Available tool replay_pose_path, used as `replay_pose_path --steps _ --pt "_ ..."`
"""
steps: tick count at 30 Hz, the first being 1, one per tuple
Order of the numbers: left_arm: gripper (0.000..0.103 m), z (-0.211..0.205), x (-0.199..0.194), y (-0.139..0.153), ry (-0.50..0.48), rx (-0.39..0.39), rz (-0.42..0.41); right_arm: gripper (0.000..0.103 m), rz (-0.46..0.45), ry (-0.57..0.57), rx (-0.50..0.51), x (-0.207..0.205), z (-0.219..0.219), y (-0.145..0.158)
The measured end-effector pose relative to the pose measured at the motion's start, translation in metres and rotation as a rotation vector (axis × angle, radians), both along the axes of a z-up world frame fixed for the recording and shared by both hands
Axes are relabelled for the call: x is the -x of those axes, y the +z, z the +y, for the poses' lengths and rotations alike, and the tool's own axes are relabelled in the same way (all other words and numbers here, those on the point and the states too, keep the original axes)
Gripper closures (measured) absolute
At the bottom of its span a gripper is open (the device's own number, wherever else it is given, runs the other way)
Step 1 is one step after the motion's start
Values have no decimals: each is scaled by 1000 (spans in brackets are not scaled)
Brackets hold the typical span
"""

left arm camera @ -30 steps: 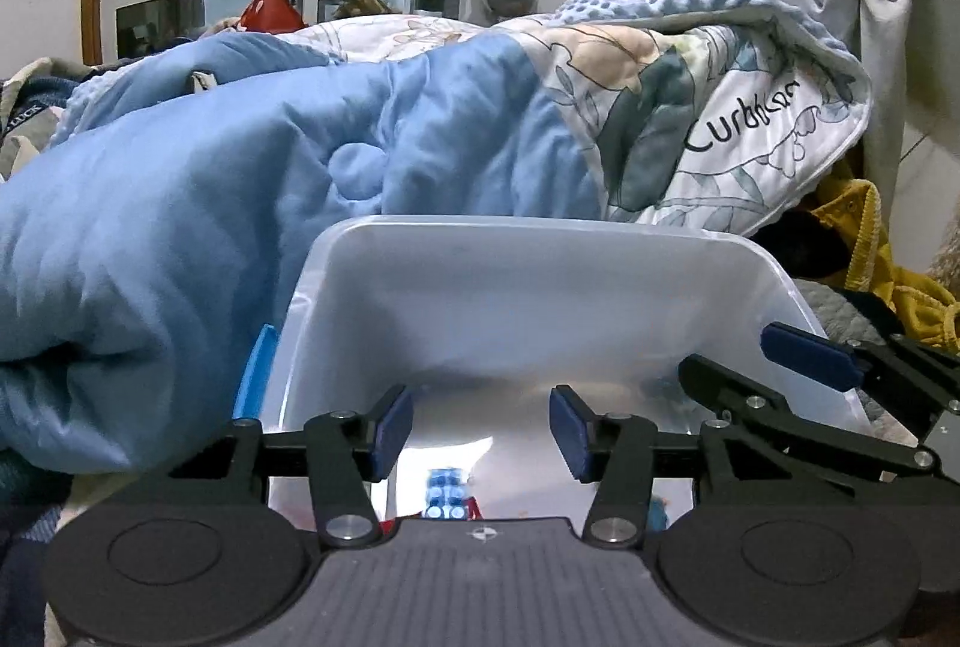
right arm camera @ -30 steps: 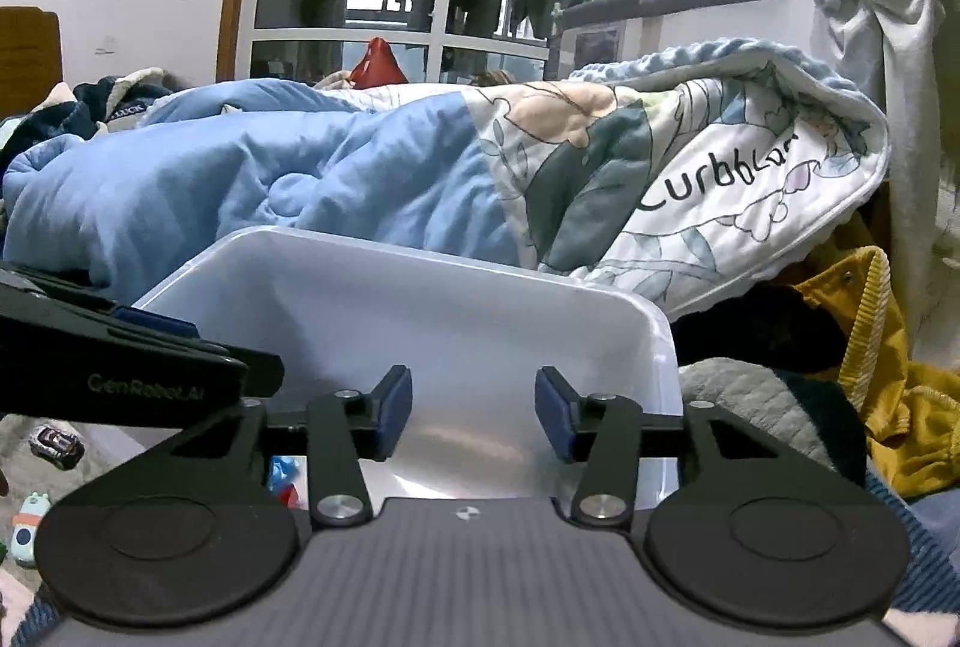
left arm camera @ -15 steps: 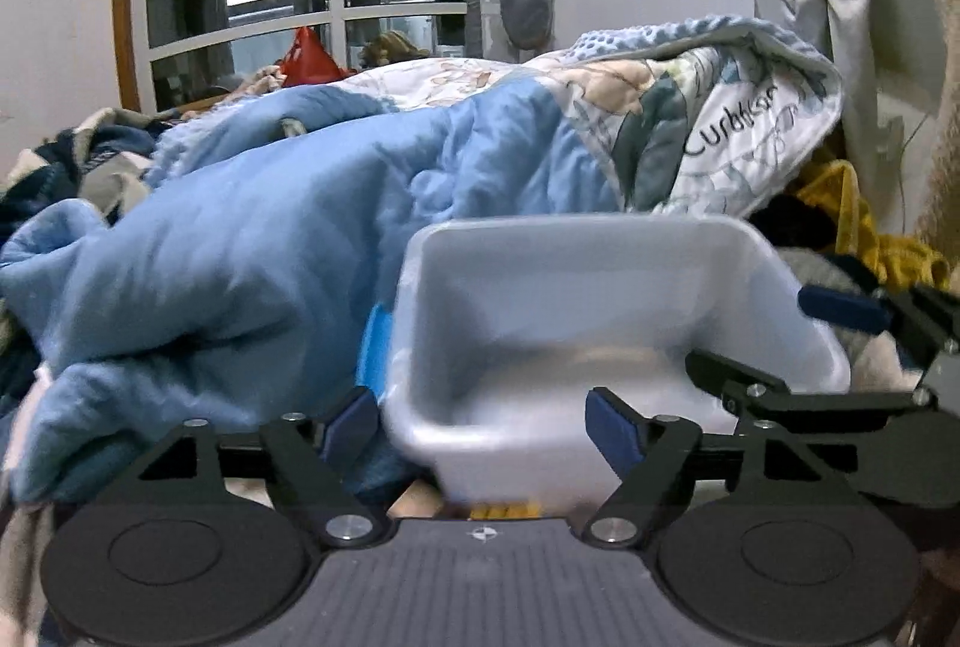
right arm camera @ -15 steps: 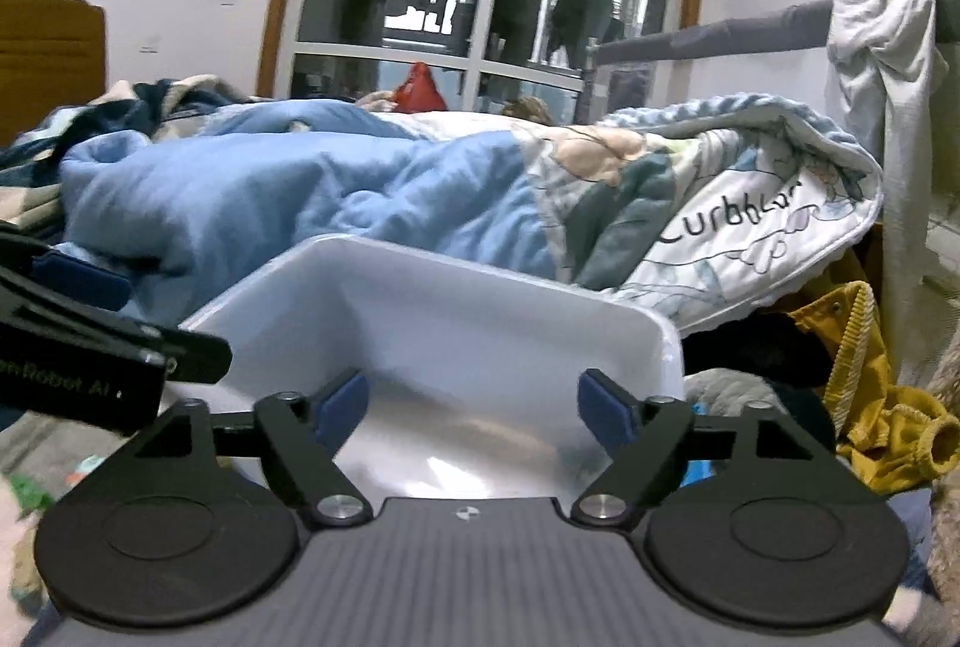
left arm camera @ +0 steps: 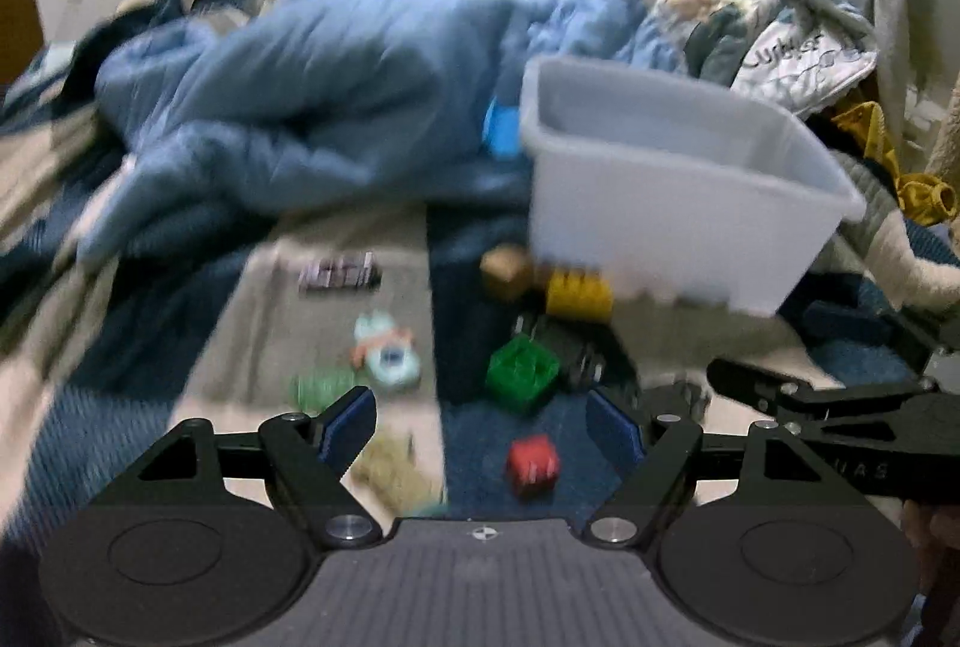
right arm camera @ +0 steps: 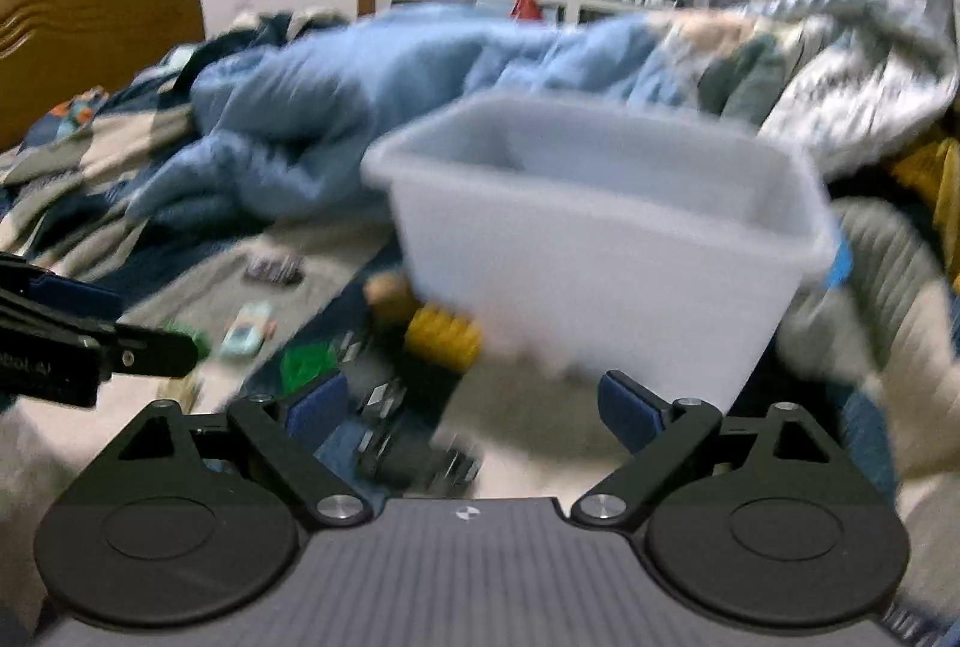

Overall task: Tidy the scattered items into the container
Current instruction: 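Move both grippers back toward the remaining toys, then grasp the small red cube with the left gripper while the right grasps the black toy car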

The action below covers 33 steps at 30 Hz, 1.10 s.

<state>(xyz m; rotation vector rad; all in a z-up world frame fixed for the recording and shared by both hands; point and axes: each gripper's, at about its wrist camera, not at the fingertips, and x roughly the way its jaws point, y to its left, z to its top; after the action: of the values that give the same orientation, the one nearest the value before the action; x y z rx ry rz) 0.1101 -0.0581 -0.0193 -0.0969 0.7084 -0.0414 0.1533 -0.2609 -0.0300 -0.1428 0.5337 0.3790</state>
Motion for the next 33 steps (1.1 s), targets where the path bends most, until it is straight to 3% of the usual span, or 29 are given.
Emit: replay_pose_path --steps 3,8,11,12,14,15,17,19,30,32,33 --pt "23 -2 7 -15 -13 19 -2 19 21 20 12 14 4 -20" --pt "24 -24 -4 -28 -106 -46 -61 27 45 19 28 21 6 -41" --pt "25 -36 -24 -41 -120 -43 -3 28 42 9 37 22 5 -47" --pt "29 -38 -30 -46 -114 -38 28 28 39 6 38 22 4 -48" --pt "45 -40 -41 -58 -100 -9 83 28 31 2 39 21 3 -50" --pt "46 -40 -42 -61 -93 -2 87 28 24 -1 43 21 3 -50" --pt "65 -39 -39 -61 -87 3 69 28 8 -8 45 18 2 -50" --pt "72 -35 -36 -59 -88 11 64 34 11 -2 38 12 2 -50" --pt "72 -28 -39 -57 -113 20 97 38 91 38 41 -48 18 -57" --pt "72 -26 -40 -57 -110 27 99 49 104 61 44 -53 20 -56" --pt "72 -26 -41 -56 -109 27 99 66 112 76 50 -53 22 -55"
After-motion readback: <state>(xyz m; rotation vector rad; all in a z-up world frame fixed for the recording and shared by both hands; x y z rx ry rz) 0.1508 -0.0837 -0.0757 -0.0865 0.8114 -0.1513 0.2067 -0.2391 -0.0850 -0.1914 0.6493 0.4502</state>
